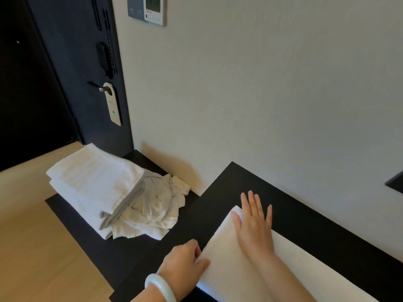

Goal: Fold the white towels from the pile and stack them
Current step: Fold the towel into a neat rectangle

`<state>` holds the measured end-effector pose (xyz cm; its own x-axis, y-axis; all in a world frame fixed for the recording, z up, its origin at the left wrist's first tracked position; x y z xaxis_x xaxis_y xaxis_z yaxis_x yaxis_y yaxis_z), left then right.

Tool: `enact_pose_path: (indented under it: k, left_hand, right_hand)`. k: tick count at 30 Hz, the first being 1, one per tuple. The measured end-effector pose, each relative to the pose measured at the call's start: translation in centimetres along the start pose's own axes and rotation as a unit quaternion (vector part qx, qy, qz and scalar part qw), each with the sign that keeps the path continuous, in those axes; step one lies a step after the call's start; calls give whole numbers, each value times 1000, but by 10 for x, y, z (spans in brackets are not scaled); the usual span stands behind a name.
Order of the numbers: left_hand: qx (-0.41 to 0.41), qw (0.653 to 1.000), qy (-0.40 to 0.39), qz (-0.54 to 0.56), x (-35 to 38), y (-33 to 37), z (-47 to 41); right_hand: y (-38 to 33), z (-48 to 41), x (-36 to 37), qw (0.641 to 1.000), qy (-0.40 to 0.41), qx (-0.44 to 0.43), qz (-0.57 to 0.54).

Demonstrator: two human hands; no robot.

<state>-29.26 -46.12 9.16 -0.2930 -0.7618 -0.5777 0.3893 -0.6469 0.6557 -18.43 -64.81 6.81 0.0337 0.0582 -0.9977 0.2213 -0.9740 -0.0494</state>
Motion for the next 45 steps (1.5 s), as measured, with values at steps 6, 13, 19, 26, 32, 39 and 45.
enact_pose_path:
  k: [6,13,19,26,32,39,45]
  left_hand:
    - [179,944,152,-234,26,41,-15]
    - [299,869,64,-388,77,43,-39]
    - [279,878,83,-379,83,37,-45]
    - [280,882,103,-365,84,34,-44]
    - [271,883,119,-363,84,35,-45]
    - [265,888,91,-364,81,35,-42]
    - [228,872,81,-426,80,69,-39]
  right_hand:
    - [-4,61,-8,997,-15,70,-11]
    - [4,103,5,998,-52,34,-19]
    - [106,192,9,984,3,174,-42]
    - [144,222,-9,929,5,363,69]
    - [42,142,-6,994,9,96,-51]
    - [160,207,1,964,-15,259,-60]
    - [151,177,-22,965,14,262,18]
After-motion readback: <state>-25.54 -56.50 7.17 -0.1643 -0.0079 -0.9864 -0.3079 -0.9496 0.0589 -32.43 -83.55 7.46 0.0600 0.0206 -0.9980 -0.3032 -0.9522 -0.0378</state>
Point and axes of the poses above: each hand's wrist, its own z-axis away from the middle knuckle, its own x-axis out of the palm, y = z × x, the point moved 1 cm from there along -z, towards the middle knuckle, and after that the axes turned 5 degrees about -x, right-handed, at the moved point
